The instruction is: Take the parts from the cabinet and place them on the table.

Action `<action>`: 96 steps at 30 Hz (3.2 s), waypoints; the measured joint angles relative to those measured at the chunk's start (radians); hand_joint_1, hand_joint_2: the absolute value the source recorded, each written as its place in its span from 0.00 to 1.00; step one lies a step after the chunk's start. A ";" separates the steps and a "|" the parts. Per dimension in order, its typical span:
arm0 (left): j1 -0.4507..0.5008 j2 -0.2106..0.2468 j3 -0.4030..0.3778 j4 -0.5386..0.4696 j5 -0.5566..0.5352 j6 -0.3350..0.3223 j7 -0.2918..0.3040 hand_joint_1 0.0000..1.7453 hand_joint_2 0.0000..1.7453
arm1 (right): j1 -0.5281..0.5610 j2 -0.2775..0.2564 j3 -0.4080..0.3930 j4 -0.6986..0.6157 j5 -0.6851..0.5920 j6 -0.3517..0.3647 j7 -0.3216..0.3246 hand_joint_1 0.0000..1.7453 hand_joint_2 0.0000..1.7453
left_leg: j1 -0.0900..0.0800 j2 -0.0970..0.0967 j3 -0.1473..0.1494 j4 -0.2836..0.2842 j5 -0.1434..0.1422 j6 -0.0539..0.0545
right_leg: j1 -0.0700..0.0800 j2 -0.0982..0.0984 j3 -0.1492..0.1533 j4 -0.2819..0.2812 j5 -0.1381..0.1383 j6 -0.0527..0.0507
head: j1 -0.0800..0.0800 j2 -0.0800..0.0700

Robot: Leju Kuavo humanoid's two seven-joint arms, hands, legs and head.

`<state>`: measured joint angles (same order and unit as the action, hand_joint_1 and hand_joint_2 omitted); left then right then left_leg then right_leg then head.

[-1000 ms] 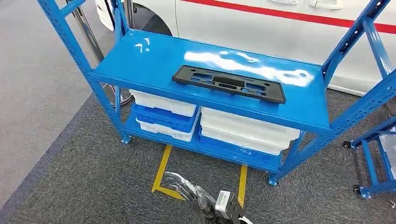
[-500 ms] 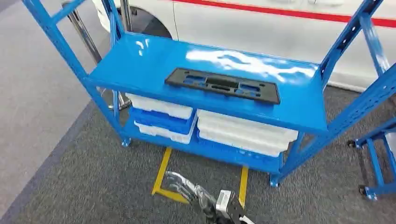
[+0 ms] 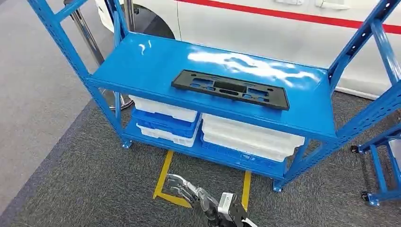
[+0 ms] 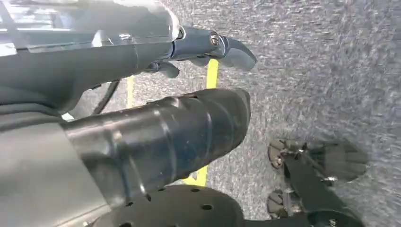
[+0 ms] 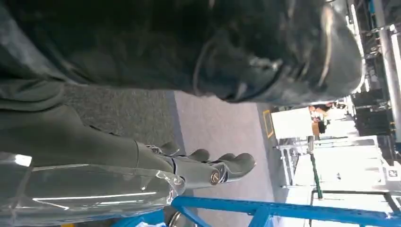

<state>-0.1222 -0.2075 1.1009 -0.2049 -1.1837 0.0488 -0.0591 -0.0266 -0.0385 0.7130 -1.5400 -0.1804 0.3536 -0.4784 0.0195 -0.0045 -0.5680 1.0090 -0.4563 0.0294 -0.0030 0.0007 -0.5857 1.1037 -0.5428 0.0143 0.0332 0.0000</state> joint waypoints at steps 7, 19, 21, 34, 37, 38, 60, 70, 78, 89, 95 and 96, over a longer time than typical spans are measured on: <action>0.000 0.000 0.000 0.000 0.003 -0.001 0.000 0.00 0.00 | 0.003 -0.002 0.000 0.000 0.000 0.001 0.000 0.00 0.00 | 0.001 -0.002 0.016 0.003 -0.016 0.000 | -0.016 -0.001 -0.095 0.125 0.024 0.012 | 0.000 0.000; -0.003 -0.002 0.000 0.000 0.003 -0.001 0.000 0.00 0.00 | 0.003 -0.001 0.000 0.000 0.000 0.002 0.000 0.00 0.00 | 0.000 -0.001 -0.119 0.300 -0.168 -0.054 | -0.008 -0.003 0.014 -0.076 0.066 -0.044 | 0.000 0.000; 0.001 -0.002 0.000 0.000 0.003 -0.001 0.000 0.00 0.00 | 0.003 -0.001 0.000 0.000 0.000 0.002 0.000 0.00 0.00 | 0.000 -0.001 -0.141 0.308 -0.127 -0.051 | -0.004 0.000 0.025 -0.075 0.058 -0.044 | 0.000 0.000; -0.006 -0.002 0.000 0.000 0.006 0.002 0.003 0.00 0.00 | 0.000 -0.002 0.000 0.001 -0.002 0.003 0.000 0.00 0.00 | -0.007 -0.001 0.030 -0.012 -0.018 0.014 | -0.008 0.001 -0.087 0.185 -0.074 0.012 | 0.000 0.000; -0.001 -0.002 0.000 0.000 0.006 0.005 0.003 0.00 0.00 | 0.001 -0.002 0.001 0.003 -0.002 0.003 0.000 0.00 0.00 | -0.006 -0.002 0.057 -0.011 -0.039 0.009 | -0.012 0.000 -0.114 0.151 0.003 0.014 | 0.000 0.000; 0.000 -0.005 0.000 0.000 0.006 0.005 0.003 0.00 0.00 | 0.001 -0.002 0.001 0.003 -0.002 0.003 0.000 0.00 0.00 | -0.006 -0.002 0.072 -0.011 -0.049 0.006 | -0.013 0.000 -0.080 0.063 0.068 0.015 | 0.000 0.000; 0.005 -0.005 0.000 0.000 0.005 0.000 -0.001 0.00 0.00 | 0.002 0.001 0.001 0.007 -0.003 0.005 0.000 0.00 0.00 | -0.016 -0.002 -0.027 0.016 0.013 0.008 | 0.008 0.007 0.122 -0.076 -0.010 -0.014 | 0.003 0.000; 0.006 -0.005 0.000 0.000 0.003 -0.004 -0.010 0.00 0.00 | 0.003 -0.001 0.001 0.007 -0.004 0.006 -0.002 0.00 0.00 | -0.015 -0.004 0.081 -0.005 -0.069 0.015 | 0.004 0.004 -0.070 -0.028 0.110 -0.009 | 0.009 0.000; -0.004 -0.004 -0.002 0.003 0.003 -0.002 -0.013 0.00 0.00 | 0.000 -0.002 0.001 0.007 -0.007 0.020 -0.008 0.00 1.00 | -0.015 -0.003 0.045 0.123 -0.134 -0.029 | 0.001 0.001 -0.028 -0.094 0.126 -0.049 | 0.002 0.000; -0.003 -0.003 -0.002 0.003 0.005 -0.003 -0.013 0.00 0.00 | 0.001 -0.002 0.001 0.011 -0.028 0.030 0.002 0.00 1.00 | -0.016 -0.001 0.003 0.015 -0.019 -0.013 | 0.000 0.004 0.001 -0.078 0.084 -0.016 | 0.002 0.000; -0.003 -0.003 -0.002 0.004 0.006 -0.004 -0.013 0.00 0.00 | 0.001 -0.003 0.000 0.013 -0.034 0.034 0.002 0.00 1.00 | -0.007 0.003 0.009 -0.004 -0.006 0.013 | -0.004 0.004 -0.120 0.190 -0.060 0.013 | 0.004 0.000; -0.001 -0.003 -0.002 0.004 0.006 -0.004 -0.013 0.00 0.00 | 0.001 -0.003 0.001 0.015 -0.034 0.033 0.003 0.00 1.00 | -0.007 0.004 0.010 -0.003 -0.007 0.014 | -0.005 0.004 -0.144 0.236 -0.068 0.014 | 0.004 0.000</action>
<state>-0.1233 -0.2106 1.0991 -0.2010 -1.1780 0.0450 -0.0721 -0.0251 -0.0416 0.7137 -1.5252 -0.2148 0.3868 -0.4757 0.0121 -0.0009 -0.5585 1.0058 -0.4632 0.0436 -0.0076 0.0043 -0.7295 1.3397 -0.6106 0.0285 0.0370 0.0000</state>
